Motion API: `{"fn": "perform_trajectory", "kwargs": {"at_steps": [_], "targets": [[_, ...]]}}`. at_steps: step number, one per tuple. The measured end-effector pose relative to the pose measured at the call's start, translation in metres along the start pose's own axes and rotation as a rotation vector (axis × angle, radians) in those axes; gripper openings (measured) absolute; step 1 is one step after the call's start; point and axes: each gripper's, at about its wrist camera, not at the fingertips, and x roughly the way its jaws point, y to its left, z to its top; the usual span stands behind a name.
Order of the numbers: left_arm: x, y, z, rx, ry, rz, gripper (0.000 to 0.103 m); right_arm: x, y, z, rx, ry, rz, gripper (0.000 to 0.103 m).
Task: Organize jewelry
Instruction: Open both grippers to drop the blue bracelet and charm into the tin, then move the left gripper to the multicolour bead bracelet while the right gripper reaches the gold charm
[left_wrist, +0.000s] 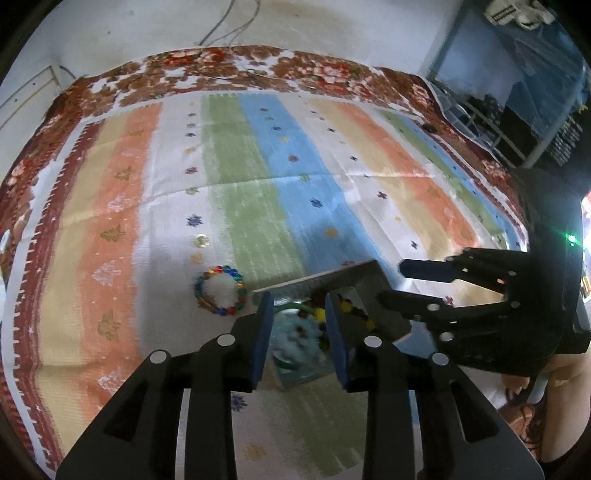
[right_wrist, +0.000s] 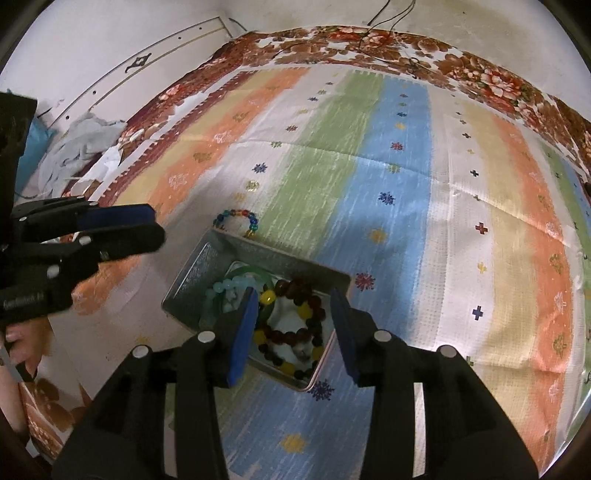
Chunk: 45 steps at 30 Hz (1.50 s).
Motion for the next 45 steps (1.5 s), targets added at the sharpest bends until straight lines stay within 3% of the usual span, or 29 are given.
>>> {"fn": "perform_trajectory", "kwargs": {"at_steps": [14, 27, 35, 40, 45], "targets": [[0.032, 0.04, 0.012, -0.012, 0.117, 0.126, 0.032, 0.016, -0.008, 0.024, 0.014, 0.017, -0.006, 0.043], [0.063, 0.056, 0.012, 0.0, 0.209, 0.22, 0.032, 0.057, 0.005, 0.067, -0.082, 0.072, -0.017, 0.043], [0.084, 0.072, 0.018, 0.019, 0.261, 0.177, 0.032, 0.091, 0.01, 0.093, -0.157, 0.121, 0.009, 0.043], [0.097, 0.081, 0.015, 0.046, 0.292, 0.213, 0.032, 0.114, 0.012, 0.109, -0.253, 0.17, 0.006, 0.043], [0.1, 0.085, 0.018, 0.036, 0.279, 0.19, 0.032, 0.139, 0.014, 0.121, -0.353, 0.202, 0.009, 0.043]]}}
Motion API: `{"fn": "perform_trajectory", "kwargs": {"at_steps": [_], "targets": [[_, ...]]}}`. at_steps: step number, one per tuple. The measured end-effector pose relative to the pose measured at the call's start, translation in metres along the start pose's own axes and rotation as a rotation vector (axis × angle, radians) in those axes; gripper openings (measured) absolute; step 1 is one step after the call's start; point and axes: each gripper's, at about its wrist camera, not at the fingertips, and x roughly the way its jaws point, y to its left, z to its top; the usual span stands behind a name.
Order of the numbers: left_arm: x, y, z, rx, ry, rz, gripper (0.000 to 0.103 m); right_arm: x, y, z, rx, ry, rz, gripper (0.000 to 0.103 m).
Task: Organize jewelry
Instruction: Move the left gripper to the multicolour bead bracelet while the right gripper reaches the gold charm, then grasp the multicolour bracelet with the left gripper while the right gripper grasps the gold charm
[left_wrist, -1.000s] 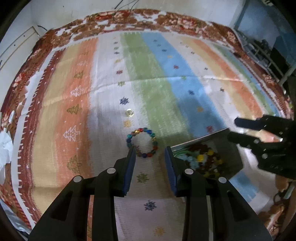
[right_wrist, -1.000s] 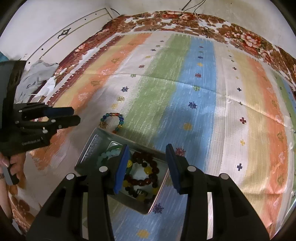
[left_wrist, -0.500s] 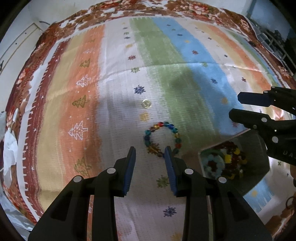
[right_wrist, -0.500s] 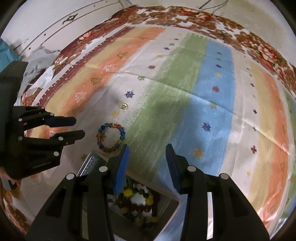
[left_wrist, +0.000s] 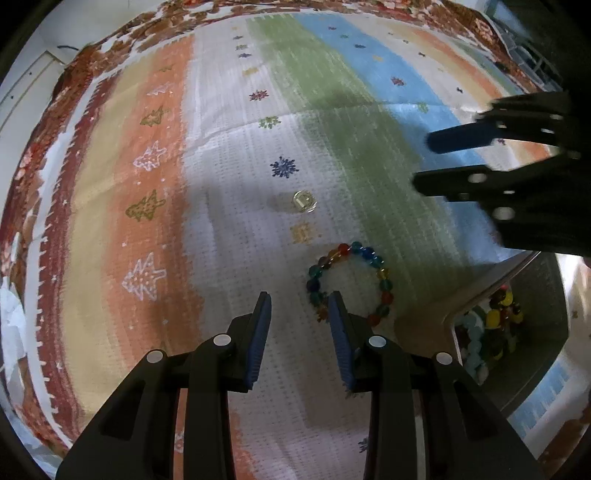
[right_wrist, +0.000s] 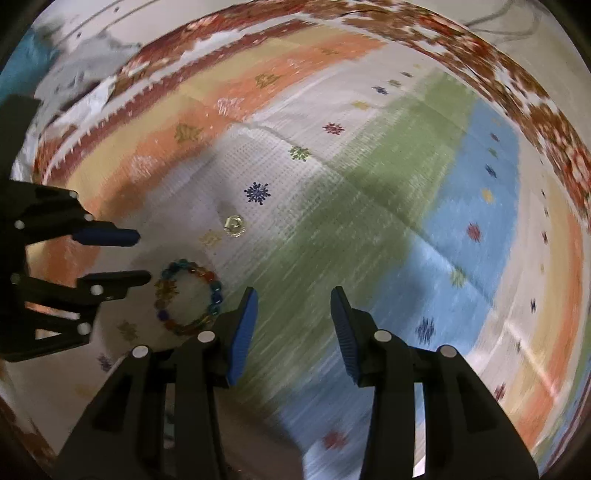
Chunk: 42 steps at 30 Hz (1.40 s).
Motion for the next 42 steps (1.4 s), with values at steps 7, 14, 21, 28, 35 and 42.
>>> {"fn": "perform_trajectory", "kwargs": {"at_steps": [7, 14, 21, 28, 35, 42], "targets": [[0.004, 0.0, -0.001, -0.021, -0.026, -0.023, 0.032, 0.021, -0.003, 0.02, -0.063, 0.032, 0.07, 0.043], [0.016, -0.002, -0.004, -0.01, -0.016, -0.013, 0.032, 0.042, 0.006, 0.036, -0.173, 0.039, 0.11, 0.043], [0.016, -0.003, -0.003, -0.001, -0.033, -0.008, 0.032, 0.061, 0.008, 0.042, -0.217, 0.039, 0.155, 0.043], [0.015, -0.001, -0.003, -0.012, -0.051, 0.009, 0.032, 0.056, 0.009, 0.043, -0.251, 0.007, 0.225, 0.043], [0.016, 0.0, -0.003, -0.004, -0.044, -0.005, 0.032, 0.056, 0.027, 0.041, -0.321, 0.006, 0.231, 0.043], [0.022, -0.008, -0.007, 0.037, -0.036, 0.003, 0.031, 0.064, 0.033, 0.045, -0.334, 0.009, 0.212, 0.043]]}}
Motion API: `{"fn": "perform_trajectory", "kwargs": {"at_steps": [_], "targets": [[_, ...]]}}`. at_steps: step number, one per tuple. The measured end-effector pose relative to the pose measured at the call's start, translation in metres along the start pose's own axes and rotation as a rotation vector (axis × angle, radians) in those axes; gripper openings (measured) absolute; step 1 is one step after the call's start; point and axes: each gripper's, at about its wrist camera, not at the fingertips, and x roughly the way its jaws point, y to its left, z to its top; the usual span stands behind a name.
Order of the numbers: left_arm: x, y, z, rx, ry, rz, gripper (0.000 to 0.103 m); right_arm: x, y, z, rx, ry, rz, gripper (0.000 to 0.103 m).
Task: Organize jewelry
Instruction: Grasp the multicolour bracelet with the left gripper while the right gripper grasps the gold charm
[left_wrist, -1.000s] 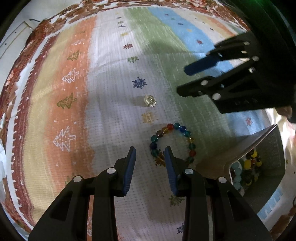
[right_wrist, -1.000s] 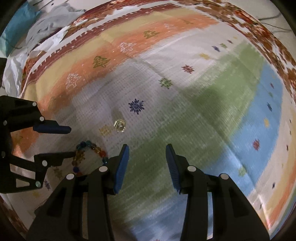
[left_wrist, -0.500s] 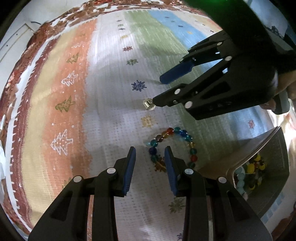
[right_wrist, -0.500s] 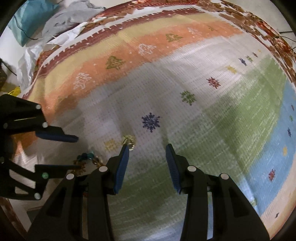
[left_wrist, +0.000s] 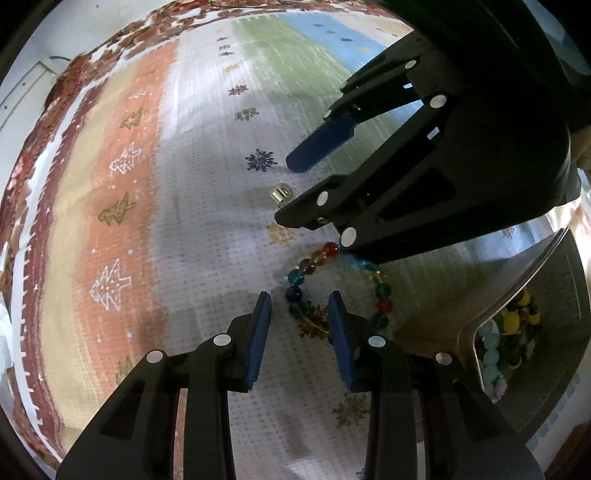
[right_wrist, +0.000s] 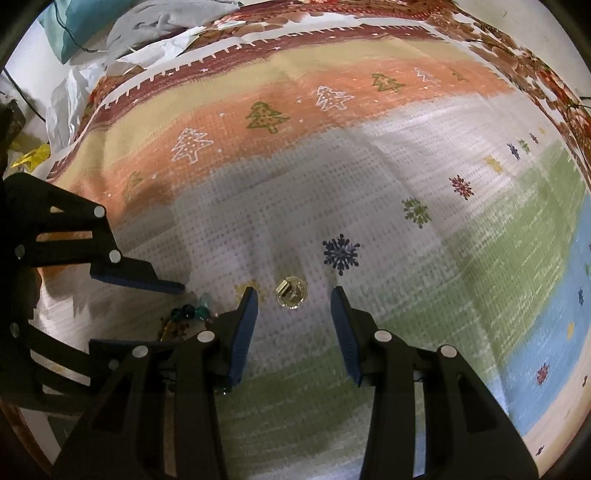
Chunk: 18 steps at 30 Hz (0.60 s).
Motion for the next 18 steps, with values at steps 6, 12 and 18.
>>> {"fn": "perform_trajectory", "kwargs": {"at_steps": [6, 12, 18], "targets": [[0.001, 0.003, -0.001, -0.017, -0.001, -0.008, 0.03, 0.003, 0.001, 0.001, -0.009, 0.003, -0.022, 0.042], [0.008, 0.006, 0.002, -0.014, 0.015, -0.02, 0.012, 0.003, -0.005, -0.001, 0.021, -0.005, -0.049, 0.019], [0.008, 0.009, 0.005, -0.016, 0.02, -0.04, 0.009, 0.001, -0.007, -0.004, 0.028, -0.023, -0.042, 0.018]]}}
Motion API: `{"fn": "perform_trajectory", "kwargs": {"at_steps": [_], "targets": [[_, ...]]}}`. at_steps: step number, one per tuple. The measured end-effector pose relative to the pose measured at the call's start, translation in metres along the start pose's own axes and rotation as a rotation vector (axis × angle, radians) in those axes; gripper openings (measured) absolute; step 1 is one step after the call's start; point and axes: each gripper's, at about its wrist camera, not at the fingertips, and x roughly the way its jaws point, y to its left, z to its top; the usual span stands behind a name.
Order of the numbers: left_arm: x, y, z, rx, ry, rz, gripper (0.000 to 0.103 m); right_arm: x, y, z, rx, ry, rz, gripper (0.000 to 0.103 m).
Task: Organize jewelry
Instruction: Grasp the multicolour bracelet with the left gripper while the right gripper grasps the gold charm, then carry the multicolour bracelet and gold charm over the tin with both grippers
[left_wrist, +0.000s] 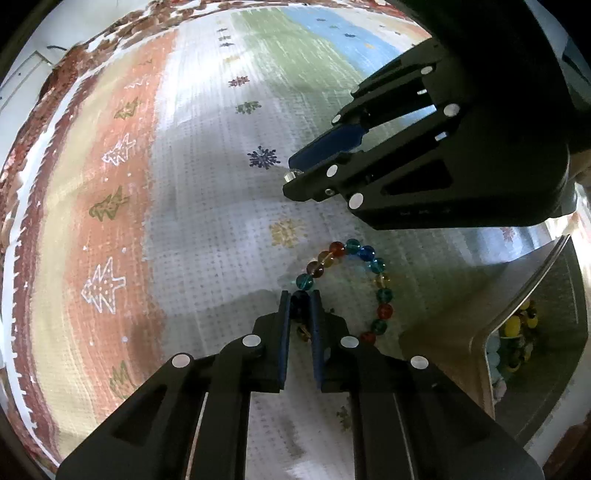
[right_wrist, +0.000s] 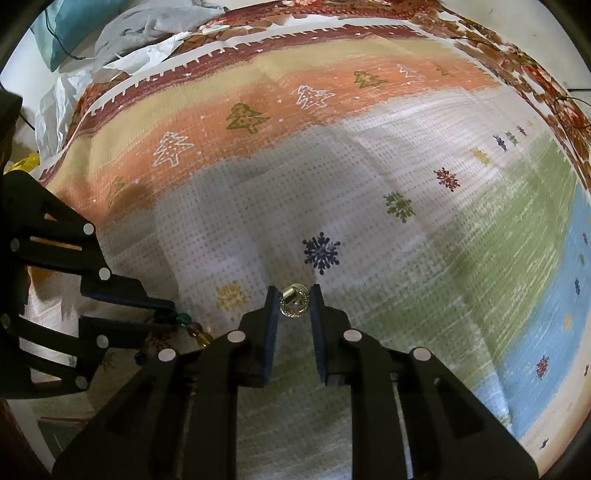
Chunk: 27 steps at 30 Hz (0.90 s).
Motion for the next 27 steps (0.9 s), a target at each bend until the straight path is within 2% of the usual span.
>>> {"fn": "perform_trajectory", "kwargs": {"at_steps": [14, 27], "targets": [[-0.038, 0.013, 0.005, -0.061, -0.117, -0.034, 0.009, -0.026, -0.006, -0.013, 0.039, 0.014, -0.112, 0.018], [-0.066, 0.009, 0.004, -0.093, -0.195, -0.025, 0.009, -0.091, 0.004, -0.03, 0.118, -0.019, -0.213, 0.018]]}}
